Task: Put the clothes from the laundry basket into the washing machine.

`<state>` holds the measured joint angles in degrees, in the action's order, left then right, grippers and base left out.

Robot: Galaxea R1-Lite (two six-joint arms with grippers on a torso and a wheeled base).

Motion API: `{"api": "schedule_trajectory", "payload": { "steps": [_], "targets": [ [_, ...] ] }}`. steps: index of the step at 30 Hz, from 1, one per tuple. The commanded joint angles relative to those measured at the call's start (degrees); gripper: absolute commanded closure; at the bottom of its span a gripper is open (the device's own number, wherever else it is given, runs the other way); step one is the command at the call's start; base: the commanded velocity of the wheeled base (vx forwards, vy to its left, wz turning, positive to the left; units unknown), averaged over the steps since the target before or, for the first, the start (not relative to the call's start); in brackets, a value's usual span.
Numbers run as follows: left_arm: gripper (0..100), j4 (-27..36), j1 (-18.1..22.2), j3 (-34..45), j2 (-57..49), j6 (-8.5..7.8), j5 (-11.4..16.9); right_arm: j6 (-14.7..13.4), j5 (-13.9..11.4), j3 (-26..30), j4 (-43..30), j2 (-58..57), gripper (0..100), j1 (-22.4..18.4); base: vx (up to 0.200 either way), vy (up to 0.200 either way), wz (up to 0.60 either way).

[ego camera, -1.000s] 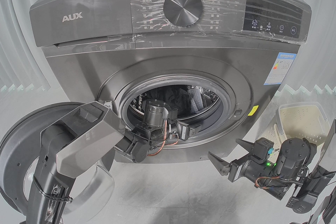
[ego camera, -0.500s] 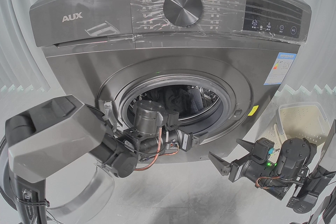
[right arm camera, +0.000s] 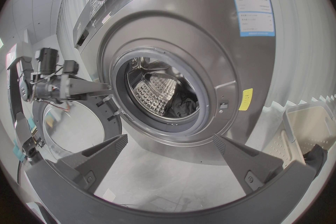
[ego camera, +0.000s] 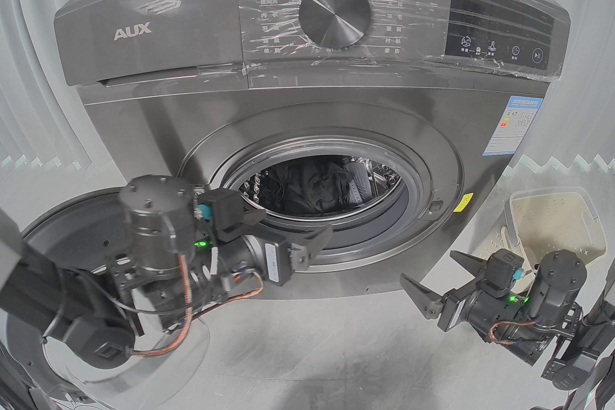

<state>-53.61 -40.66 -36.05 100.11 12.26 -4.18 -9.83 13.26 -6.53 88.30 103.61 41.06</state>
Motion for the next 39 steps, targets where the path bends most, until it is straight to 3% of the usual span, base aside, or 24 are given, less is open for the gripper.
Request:
{"api": "schedule_trajectory", "payload": {
  "steps": [1, 4, 8, 10, 16, 17, 18, 28, 30, 34, 39],
  "targets": [
    [0, -0.3, -1.2, 9.3, -16.5, 0.57, -4.4, 0.1, 0.1, 3.2, -0.1, -8.0, 0, -2.6, 0.000, 0.000, 0.00],
    [0, 0.4, -0.8, 12.5, -21.1, -0.13, -4.7, 0.3, 0.1, 5.4, -0.1, -11.0, 0, -5.7, 0.000, 0.000, 0.00],
    [0, 0.4, -0.5, 17.2, -26.8, -2.51, -5.6, 0.2, 0.3, 6.5, -0.1, -14.4, 0, -9.8, 0.000, 0.000, 0.00],
    [0, 0.4, -0.3, 18.6, -28.2, -3.04, -6.2, 0.4, 0.3, 6.5, -0.2, -15.5, 0, -10.4, 0.000, 0.000, 0.00],
    [0, 1.7, -0.2, 23.1, -35.9, -7.25, -9.4, 2.4, 0.8, 6.5, -3.6, -21.9, 0, -11.3, -0.133, 0.000, 0.00],
    [0, 1.7, -0.2, 23.1, -35.9, -7.25, -9.4, 2.4, 0.8, 6.5, -3.6, -21.9, 0, -11.3, -0.200, 0.000, 0.00],
    [0, 2.6, -0.2, 23.7, -37.8, -8.22, -9.7, 2.9, 1.0, 6.5, -6.6, -24.4, 0, -11.0, -0.200, 0.000, 0.00],
    [0, 8.3, 1.8, 24.5, -46.1, -11.74, -10.8, 3.3, 2.0, 6.5, -23.6, -39.0, 0, -11.7, -0.200, 0.000, 0.00],
    [0, 9.8, 4.4, 25.9, -49.7, -12.18, -10.7, 4.9, 4.0, 6.5, -31.5, -46.1, 0, -11.8, -0.200, 0.000, 0.00],
    [0, 13.1, 7.4, 26.3, -56.8, -12.26, -10.8, 4.6, 4.5, 6.5, -40.9, -54.5, 0, -13.0, -0.200, 0.000, 0.00],
    [0, 24.5, 14.6, 29.6, -70.8, -12.97, -9.9, 5.0, 4.7, 6.5, -53.0, -68.0, 0, -17.9, -0.080, 0.000, 0.00]
  ]
}}
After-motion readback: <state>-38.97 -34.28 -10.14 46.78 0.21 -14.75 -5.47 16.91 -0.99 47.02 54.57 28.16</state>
